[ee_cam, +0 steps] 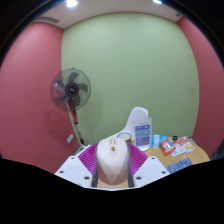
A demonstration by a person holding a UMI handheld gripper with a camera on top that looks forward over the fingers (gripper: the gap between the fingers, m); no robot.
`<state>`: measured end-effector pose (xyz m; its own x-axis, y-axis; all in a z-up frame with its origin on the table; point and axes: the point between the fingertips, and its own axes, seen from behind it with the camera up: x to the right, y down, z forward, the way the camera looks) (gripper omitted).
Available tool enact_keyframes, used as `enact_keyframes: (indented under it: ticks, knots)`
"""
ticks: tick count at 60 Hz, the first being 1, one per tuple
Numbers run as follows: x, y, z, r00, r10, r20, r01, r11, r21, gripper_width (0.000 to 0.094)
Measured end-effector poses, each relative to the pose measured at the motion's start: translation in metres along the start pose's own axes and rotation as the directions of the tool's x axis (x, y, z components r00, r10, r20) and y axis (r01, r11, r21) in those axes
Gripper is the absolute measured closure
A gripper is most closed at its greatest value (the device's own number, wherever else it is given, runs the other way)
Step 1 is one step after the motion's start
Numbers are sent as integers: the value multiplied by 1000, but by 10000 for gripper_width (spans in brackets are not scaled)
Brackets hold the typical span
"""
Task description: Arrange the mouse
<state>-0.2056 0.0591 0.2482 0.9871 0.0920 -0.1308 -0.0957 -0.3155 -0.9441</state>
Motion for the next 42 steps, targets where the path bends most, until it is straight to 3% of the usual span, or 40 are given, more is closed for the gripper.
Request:
enact_keyframes:
  ticks: [8,16,27,35,41,42]
  knots:
    - [114,7,2,997,2,-79,-4,999,-34,546]
    - [210,96,7,988,-19,-151,-9,983,-184,544]
    - [267,193,18,987,-54,-153,0,942,-336,530]
    - [275,225,14,987,-43,-155,-22,918,-397,397]
    - [274,217,5,987,-68,-148,5,922,-388,80]
    - [274,215,2,987,-75,-145,13,922,-387,87]
